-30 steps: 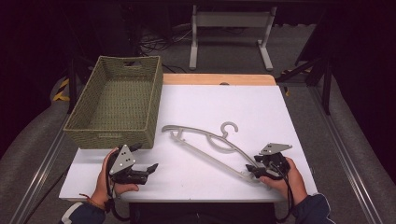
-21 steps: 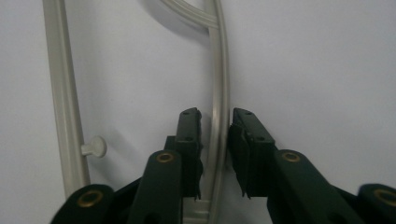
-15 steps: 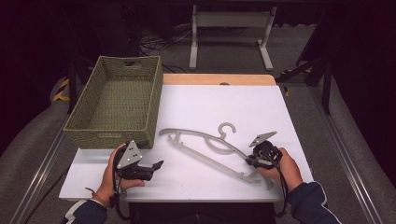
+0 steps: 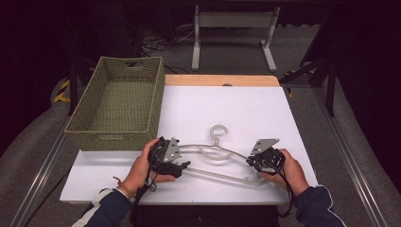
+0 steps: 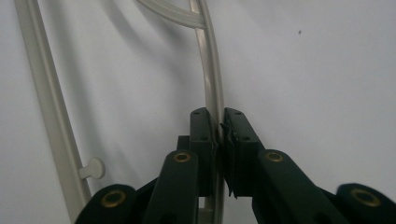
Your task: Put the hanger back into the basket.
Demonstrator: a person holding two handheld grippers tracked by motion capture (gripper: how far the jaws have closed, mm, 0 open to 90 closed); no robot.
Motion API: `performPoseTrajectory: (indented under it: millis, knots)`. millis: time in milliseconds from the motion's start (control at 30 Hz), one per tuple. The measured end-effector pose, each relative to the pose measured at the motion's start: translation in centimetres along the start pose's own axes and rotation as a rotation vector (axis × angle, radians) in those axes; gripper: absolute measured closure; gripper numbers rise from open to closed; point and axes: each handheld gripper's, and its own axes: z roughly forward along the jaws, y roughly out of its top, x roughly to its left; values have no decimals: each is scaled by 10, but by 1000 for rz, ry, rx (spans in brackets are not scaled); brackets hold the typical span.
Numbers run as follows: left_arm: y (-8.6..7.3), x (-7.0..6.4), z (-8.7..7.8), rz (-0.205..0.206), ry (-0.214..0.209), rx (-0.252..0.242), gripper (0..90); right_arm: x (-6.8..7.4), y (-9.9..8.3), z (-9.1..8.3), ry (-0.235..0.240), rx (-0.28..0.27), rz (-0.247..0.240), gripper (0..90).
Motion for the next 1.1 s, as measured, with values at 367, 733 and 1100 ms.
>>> performPoseTrajectory:
  millis: [367, 733, 1100]
  knots:
    - [14, 1, 18, 87, -18, 103, 505, 21, 14, -18, -29, -80, -160, 831]
    - [18, -1, 15, 153, 0, 160, 785, 27, 24, -24, -63, -99, -229, 828]
    - [17, 0, 9, 130, 25, 126, 698, 27, 32, -26, -94, -84, -257, 830]
